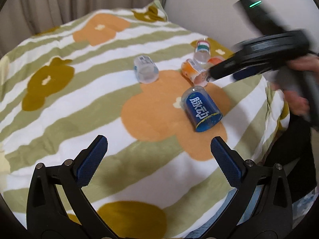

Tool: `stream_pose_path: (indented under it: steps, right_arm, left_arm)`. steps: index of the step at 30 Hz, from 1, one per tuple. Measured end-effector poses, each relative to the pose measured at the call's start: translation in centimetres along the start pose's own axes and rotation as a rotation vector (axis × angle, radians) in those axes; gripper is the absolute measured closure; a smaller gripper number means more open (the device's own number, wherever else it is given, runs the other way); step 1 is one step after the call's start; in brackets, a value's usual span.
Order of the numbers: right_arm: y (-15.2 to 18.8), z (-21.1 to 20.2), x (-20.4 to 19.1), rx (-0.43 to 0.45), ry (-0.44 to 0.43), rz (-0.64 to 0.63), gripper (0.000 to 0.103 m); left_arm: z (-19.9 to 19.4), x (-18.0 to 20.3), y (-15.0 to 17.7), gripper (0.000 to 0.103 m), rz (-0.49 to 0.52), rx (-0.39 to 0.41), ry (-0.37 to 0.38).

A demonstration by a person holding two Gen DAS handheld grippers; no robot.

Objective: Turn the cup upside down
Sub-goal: 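Open the left tool and withdraw it while the right tool grasps the blue cup, then lift and turn the blue cup with the right tool, stand it on the bed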

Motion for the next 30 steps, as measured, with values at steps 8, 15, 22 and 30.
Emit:
stream_pose_path:
  steps: [8, 15, 22, 30]
  right_arm:
    - [-1.6, 6.0, 1.7, -0.141, 0.046, 0.095, 0.014]
    - [-2.1, 7.0, 2.8, -0.182, 0.055, 0.13, 0.038]
    - [-1.4, 1.5, 1.8, 0.059, 0.054, 0.067, 0.041]
    - [6.3, -0.7, -1.7, 0.555, 0.214, -0.239, 0.041]
  left_arm:
    - [-2.3, -2.3, 1.8, 0.0, 0.032, 0.057, -0.01]
    - [-2.3, -3.5, 1.9, 0.0, 0.011, 0.053, 0.011]
    - [-3.4, -3.9, 1.6, 0.0, -0.005, 0.093, 0.007]
    - [-5.5, -4.7, 1.1, 0.0, -0.108, 0.153, -0.016]
Point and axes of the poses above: each gripper's, at about its wrist camera, not at the fingertips, and z roughly the way its jaws point, x to its right, y to its underside, the point moved 1 cm from there along z, roughly the way its jaws point, and after that the axes turned 5 degrees about -z, right-handed, at the moved point
